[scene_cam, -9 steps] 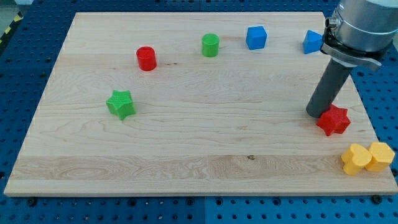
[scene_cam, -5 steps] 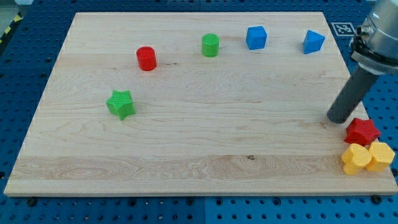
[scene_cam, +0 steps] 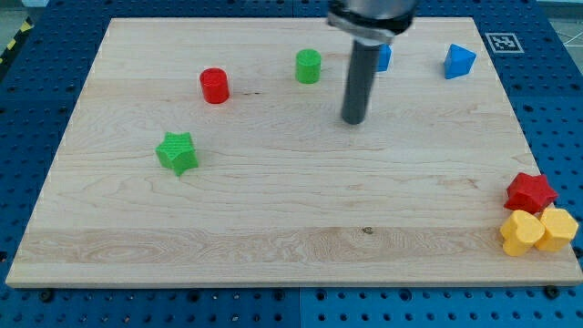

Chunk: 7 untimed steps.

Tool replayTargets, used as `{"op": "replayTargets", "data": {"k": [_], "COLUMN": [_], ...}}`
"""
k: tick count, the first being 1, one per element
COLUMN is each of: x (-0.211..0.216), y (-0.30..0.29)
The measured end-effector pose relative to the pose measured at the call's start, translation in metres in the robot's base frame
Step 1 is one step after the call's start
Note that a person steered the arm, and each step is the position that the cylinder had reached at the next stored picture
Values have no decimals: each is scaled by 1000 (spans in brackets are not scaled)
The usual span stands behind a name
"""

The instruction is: Slide green star a bit right and down

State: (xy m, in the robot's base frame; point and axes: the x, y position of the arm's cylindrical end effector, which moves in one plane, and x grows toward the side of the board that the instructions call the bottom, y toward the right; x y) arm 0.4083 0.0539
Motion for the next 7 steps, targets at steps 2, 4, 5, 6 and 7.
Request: {"op": "replayTargets", "data": {"k": [2,4,5,6,7], "x": [-6,-7,11,42,91], "y": [-107,-209,-235,-242,-212]}}
